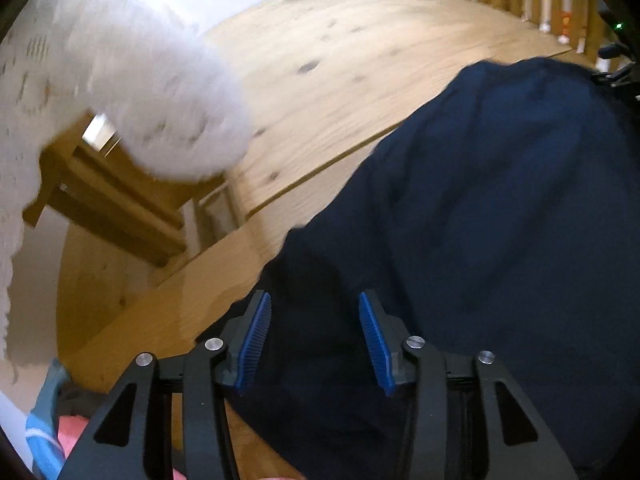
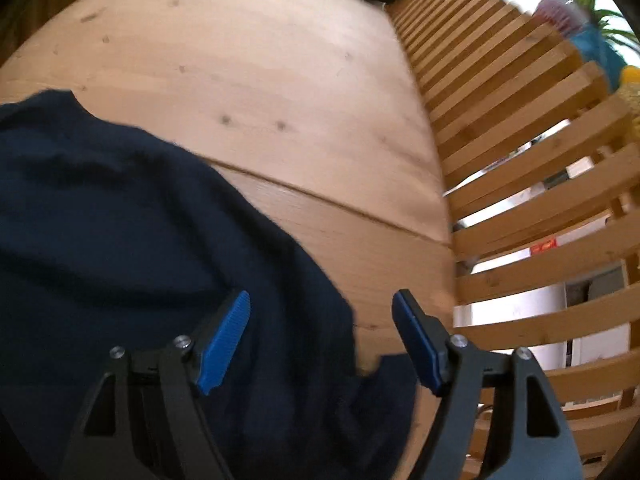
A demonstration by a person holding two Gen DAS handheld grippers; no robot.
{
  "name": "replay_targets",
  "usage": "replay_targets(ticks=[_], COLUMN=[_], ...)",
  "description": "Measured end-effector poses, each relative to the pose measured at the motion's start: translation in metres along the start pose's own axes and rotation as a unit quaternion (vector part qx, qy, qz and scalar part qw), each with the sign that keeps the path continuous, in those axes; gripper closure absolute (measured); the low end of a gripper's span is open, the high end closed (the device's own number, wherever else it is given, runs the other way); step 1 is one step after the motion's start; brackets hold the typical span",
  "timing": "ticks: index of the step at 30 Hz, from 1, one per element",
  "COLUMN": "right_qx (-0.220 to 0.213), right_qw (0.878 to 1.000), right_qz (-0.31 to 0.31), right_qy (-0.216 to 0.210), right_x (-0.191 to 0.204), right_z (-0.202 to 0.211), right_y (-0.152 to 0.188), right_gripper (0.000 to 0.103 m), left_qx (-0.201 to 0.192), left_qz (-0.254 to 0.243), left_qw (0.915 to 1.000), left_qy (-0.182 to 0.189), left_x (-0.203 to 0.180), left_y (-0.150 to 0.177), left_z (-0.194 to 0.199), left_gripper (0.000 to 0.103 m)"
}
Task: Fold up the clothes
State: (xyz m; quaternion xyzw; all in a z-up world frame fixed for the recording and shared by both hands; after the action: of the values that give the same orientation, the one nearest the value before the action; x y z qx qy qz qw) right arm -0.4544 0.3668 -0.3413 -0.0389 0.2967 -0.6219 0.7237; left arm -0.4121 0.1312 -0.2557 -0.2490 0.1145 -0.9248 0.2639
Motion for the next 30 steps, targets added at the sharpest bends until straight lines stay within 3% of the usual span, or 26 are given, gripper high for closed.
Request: replay_targets(ticks=[4, 7, 10, 13, 18, 20, 22, 25, 30], right_qx=[0.014, 0.024, 0.026, 0.02, 0.022, 0.032, 0.028, 0.013, 0.012], right_qw=[1.0, 0.999, 0.998, 0.995, 0.988, 0.984, 0.982, 0.981, 0.988], right_qz=[-0.003, -0.006, -0.037, -0.094, -0.15, -0.172, -0.183, -0.18, -0.135], right_qy=[-0.022, -0.039, -0.041, -0.028, -0.004, -0.022, -0.048, -0.076, -0.077], right_x=[0.002, 0.003, -0.017, -0.058, -0.119, -0.13, -0.128, -0.11, -0.077], right_z=[0.017, 0.029, 0.047, 0.068, 0.063, 0.051, 0.046, 0.047, 0.035], right_y=[0.028, 0.05, 0.072, 0.094, 0.124, 0.123, 0.12, 0.119, 0.131], right_gripper=[0.031, 0.031, 0.031, 0.031, 0.031, 0.031, 0.031, 0.031, 0.031], left_qx=[-0.023, -0.009, 0.005, 0.02, -0.051, -0.073, -0.086, -0.072, -0.061], left_qz=[0.004, -0.001, -0.013, -0.017, -0.066, -0.095, -0.123, -0.151, -0.141], left_qw=[0.9995, 0.9996, 0.9999, 0.9994, 0.9963, 0.9918, 0.9868, 0.9826, 0.985], left_qy=[0.02, 0.026, 0.002, -0.024, 0.021, 0.042, 0.062, 0.081, 0.078], left_x=[-0.011, -0.019, -0.018, -0.014, -0.082, -0.118, -0.152, -0.187, -0.179], left_y=[-0.031, -0.037, -0.03, -0.027, -0.089, -0.119, -0.144, -0.157, -0.133], left_z=[-0.003, -0.018, -0.024, -0.013, 0.029, 0.037, 0.039, 0.028, 0.031], left_gripper=[0.058, 0.058, 0.055, 0.061, 0.061, 0.058, 0.058, 0.058, 0.057])
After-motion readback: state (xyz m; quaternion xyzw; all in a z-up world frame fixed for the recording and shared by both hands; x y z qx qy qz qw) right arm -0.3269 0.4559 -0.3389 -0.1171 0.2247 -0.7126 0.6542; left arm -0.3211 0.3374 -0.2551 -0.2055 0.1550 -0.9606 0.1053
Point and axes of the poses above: each gripper's, at about its wrist camera, not at the fingertips, and z roughly against the way its jaws point, x to its left, y to its underside, the point moved 9 cm from there along -z, roughly the way its jaws point, and after that the axes turned 15 degrees about -z, right-handed, at the moved point
